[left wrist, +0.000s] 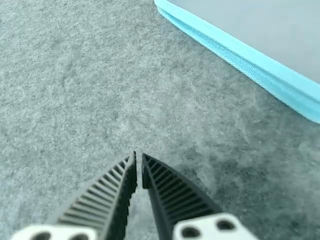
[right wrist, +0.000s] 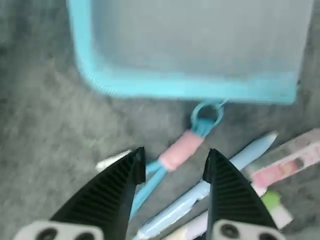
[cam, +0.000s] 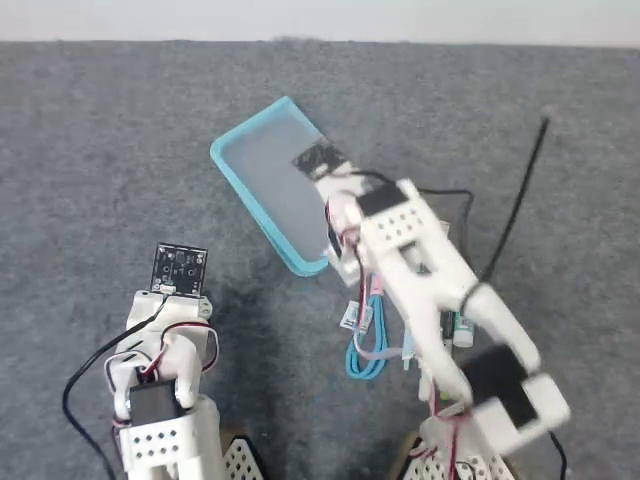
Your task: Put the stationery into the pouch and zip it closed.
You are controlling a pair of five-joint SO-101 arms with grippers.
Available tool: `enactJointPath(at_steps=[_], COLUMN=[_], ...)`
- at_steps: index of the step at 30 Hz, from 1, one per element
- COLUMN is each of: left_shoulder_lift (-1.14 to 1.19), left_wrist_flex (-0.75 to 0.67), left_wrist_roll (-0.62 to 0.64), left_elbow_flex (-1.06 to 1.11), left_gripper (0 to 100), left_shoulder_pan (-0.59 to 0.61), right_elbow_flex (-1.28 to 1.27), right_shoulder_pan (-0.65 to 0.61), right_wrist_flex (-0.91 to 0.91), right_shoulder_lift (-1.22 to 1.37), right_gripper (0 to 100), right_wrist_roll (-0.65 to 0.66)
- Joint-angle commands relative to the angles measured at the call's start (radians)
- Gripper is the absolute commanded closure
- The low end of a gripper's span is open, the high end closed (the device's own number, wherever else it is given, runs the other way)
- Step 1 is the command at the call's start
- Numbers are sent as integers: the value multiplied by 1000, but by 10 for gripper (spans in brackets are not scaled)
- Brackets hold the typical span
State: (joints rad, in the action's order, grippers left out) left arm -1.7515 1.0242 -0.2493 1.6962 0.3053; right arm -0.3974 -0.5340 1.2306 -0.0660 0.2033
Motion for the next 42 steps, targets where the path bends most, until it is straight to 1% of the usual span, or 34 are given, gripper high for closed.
enactJointPath(at_steps=[1,7,11,13,18,24,26,28,29,32,33,35,39,42], left_shoulder_lift=[15,15,15,15,15,15,15,9,8,8,8,8,8,8], left_wrist_flex=[-31,-31,-29,-29,-29,-29,-29,-31,-32,-38,-38,-38,-38,-38], left_wrist_roll=[-8,-8,-8,-8,-8,-8,-6,-6,-6,-6,-8,-11,-124,-129], left_elbow_flex=[-7,-7,-7,-7,-7,-7,-7,-7,-7,-7,-7,-10,-7,-7], left_gripper=[988,988,988,988,988,988,988,988,988,988,987,987,987,987], left_shoulder_pan=[6,6,6,6,6,6,6,6,6,6,6,12,6,11], right_elbow_flex=[-109,-172,-169,-152,-54,-11,-11,-8,-6,-6,-6,-6,-6,-14], right_shoulder_pan=[-21,24,27,28,68,122,128,130,131,124,125,131,148,185], right_wrist_flex=[8,-150,-260,-286,-266,-254,-249,-257,-259,-251,-248,-242,-157,-142], right_shoulder_lift=[-134,-104,-7,51,188,260,260,254,249,231,222,196,110,31], right_gripper=[802,804,804,804,804,810,868,972,998,943,951,998,992,991], right_wrist_roll=[-15,-110,-132,-130,-132,-133,-133,-133,-127,-124,-124,-124,-104,-106])
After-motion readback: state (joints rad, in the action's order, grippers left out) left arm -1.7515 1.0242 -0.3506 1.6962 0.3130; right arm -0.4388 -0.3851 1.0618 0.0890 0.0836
